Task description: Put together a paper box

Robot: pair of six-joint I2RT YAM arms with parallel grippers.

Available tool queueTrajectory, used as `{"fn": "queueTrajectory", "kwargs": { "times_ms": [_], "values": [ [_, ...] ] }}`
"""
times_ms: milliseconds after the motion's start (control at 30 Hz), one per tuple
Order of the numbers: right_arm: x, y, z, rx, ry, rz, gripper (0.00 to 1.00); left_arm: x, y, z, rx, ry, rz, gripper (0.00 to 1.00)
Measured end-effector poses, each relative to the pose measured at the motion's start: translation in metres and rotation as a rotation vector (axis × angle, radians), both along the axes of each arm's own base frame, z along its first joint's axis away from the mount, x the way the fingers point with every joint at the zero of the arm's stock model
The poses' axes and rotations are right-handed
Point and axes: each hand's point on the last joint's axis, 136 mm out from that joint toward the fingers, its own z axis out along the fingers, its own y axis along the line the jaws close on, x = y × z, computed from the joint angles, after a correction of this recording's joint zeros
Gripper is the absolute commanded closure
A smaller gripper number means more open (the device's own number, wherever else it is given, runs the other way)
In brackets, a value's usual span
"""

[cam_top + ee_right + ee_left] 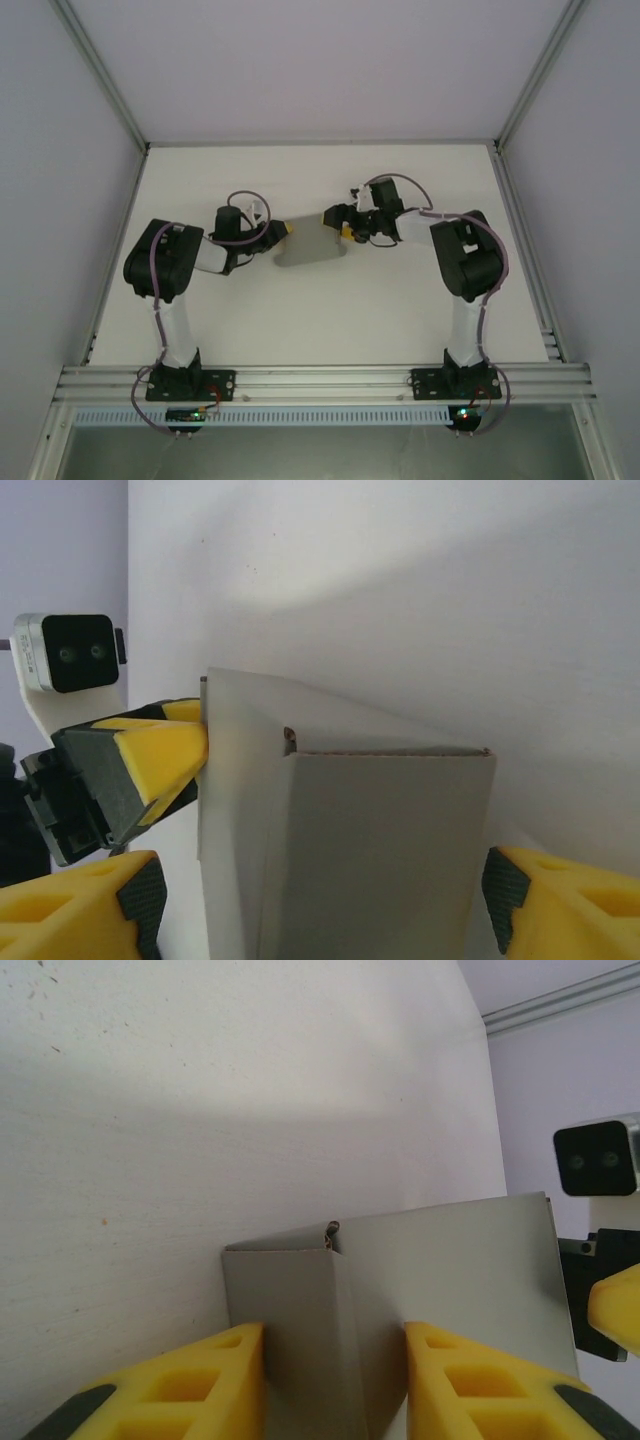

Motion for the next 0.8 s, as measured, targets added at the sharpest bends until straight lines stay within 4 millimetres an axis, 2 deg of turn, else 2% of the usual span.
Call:
{"fn": "queueTrajectory", "kwargs": {
  "times_ms": [200,300,500,567,633,667,700,800],
  "values": [
    [0.001,0.009,0.004,0.069,0.031,0.014,0.48,0.001,0.001,0.001,-0.006,-0.001,-0.005,0.65],
    [0.003,0.011,0.008,0.096,0.038,0.011,0.57,0.003,0.001,0.003,-0.009,-0.001,-0.006,0.63],
    [0.004,0.011,0.013,0.104,0.032,0.005,0.62,0.005,0.0,0.007,0.003,-0.001,-0.017,0.49],
    [0.003,0.009,0.02,0.095,0.01,0.008,0.64,0.005,-0.002,0.012,0.016,-0.006,-0.027,0.37],
    [0.0,0.006,0.032,0.084,-0.018,0.011,0.64,0.007,-0.005,0.024,0.032,-0.029,-0.04,0.19],
    [-0.002,0.004,0.042,0.078,-0.038,0.011,0.64,0.01,-0.007,0.034,0.048,-0.057,-0.047,0.06],
    [-0.003,0.001,0.05,0.072,-0.058,0.008,0.64,0.012,-0.008,0.046,0.064,-0.089,-0.049,0.0],
    [-0.005,-0.015,0.077,0.025,-0.125,-0.033,0.63,0.019,-0.017,0.092,0.152,-0.228,-0.051,0.0]
  ]
}}
